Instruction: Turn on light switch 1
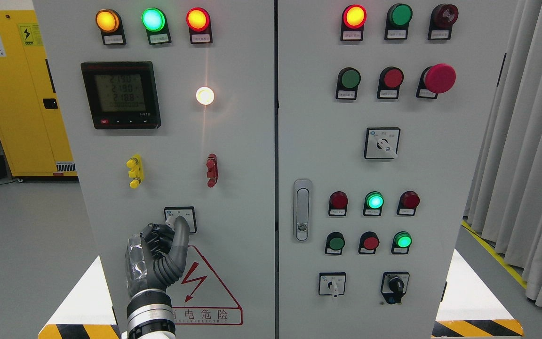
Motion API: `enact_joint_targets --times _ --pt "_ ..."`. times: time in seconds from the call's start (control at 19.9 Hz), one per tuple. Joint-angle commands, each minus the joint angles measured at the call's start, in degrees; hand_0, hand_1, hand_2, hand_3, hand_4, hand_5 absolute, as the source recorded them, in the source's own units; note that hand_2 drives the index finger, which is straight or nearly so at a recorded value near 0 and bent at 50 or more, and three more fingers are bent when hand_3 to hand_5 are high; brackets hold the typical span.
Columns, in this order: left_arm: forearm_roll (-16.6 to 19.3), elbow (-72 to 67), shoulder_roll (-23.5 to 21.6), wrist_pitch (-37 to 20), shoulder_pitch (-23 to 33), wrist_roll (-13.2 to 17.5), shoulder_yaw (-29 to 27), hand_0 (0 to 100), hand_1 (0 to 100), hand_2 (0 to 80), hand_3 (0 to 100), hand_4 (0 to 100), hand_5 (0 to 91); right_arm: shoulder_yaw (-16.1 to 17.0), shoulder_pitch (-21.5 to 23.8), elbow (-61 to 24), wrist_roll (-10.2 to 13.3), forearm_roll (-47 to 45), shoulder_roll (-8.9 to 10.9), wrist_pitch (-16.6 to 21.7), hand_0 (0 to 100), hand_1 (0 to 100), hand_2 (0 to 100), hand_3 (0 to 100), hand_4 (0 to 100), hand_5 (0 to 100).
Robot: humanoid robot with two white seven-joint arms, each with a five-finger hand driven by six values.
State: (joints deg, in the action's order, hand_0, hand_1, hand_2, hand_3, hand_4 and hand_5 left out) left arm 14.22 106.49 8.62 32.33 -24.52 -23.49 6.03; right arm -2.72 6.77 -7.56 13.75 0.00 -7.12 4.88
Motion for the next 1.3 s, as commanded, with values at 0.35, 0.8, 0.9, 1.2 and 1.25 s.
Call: enact_joint_targets --times 0.35,0.8,0.9,1.2,1.25 --pt "-0.1 0.0 0.1 0.0 0.0 0.4 0.0 22 46 61.4 92 93 89.9 0.0 0.0 0.0 0.0 -1.7 0.00 0.0 0 50 4 0 0 0" --pt "-0.3 0.7 -0.1 -2.2 1.4 -0.6 0.0 14 46 61.5 92 93 89.9 0.0 0.0 0.0 0.0 -1.7 0.00 0.0 0 50 4 0 0 0" --pt "-0.2 1.5 -0.2 -3.8 2.8 -0.6 0.0 13 46 61.5 92 93 89.9 0.0 0.0 0.0 0.0 -1.7 0.00 0.0 0 50 4 0 0 0" --pt "-0.3 3.7 -0.7 -7.6 8.0 -1.6 0.0 12 45 62.3 92 93 90.0 0.0 0.0 0.0 0.0 -1.7 0.09 0.0 0 50 4 0 0 0" --pt "-0.3 3.9 -0.7 -8.9 8.9 -2.0 0.0 11 45 62.4 92 93 90.0 0.0 0.0 0.0 0.0 -1.7 0.00 0.0 0 50 4 0 0 0"
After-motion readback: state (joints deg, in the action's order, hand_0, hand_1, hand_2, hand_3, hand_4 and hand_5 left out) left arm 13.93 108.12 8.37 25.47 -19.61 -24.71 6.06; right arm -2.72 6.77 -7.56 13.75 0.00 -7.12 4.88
